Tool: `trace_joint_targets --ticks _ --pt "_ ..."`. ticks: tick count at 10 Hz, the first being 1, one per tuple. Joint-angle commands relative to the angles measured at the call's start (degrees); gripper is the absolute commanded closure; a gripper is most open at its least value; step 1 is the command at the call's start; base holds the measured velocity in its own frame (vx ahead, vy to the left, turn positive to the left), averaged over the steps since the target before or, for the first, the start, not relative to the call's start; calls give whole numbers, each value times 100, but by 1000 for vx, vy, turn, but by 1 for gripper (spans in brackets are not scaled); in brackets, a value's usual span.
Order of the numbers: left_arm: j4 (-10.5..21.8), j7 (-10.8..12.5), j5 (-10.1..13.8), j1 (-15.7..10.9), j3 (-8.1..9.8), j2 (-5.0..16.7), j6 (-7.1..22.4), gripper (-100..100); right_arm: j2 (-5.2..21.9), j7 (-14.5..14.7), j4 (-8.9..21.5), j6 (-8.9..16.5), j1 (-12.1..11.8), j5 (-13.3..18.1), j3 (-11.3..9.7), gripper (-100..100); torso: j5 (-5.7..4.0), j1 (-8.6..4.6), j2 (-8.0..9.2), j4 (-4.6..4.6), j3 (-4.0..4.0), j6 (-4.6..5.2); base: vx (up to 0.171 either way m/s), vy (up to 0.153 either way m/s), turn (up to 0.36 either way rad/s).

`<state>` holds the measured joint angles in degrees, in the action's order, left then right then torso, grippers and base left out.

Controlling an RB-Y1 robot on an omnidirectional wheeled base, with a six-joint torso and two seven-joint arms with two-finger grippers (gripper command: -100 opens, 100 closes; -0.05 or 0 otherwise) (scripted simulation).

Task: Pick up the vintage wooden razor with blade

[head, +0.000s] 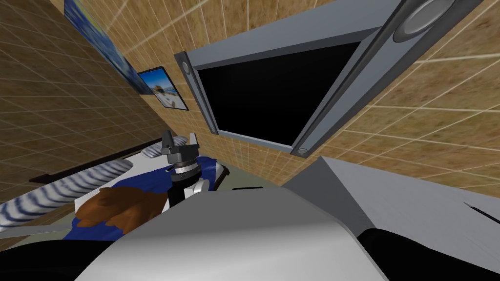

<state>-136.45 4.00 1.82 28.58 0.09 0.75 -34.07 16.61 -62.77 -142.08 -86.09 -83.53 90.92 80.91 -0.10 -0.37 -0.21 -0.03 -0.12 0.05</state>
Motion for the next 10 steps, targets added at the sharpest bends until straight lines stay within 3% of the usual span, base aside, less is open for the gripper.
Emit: trace_joint_targets --ticks 1,2,6,9,10 --pt "0 0 0 0 0 0 0 0 -62 -178 -53 -267 -140 264 117 -100 0 0 0 0 0 0 14 -105 372" --pt "0 0 0 0 0 0 0 0 -62 -178 -53 -267 -140 264 117 -100 -2 -8 0 0 0 -1 1 -85 116" --pt "0 0 0 0 1 1 0 0 -202 -447 -149 -952 -320 682 116 -100 -6 -22 15 4 9 3 -25 -126 197" --pt "0 0 0 1 1 0 0 0 -237 -491 -185 -1235 -339 746 75 -100 -1 4 9 3 6 5 -18 -73 44" --pt "0 0 0 1 0 0 0 0 -210 -498 -170 -1154 -316 765 52 -100 1 10 11 4 7 6 -11 -25 11"
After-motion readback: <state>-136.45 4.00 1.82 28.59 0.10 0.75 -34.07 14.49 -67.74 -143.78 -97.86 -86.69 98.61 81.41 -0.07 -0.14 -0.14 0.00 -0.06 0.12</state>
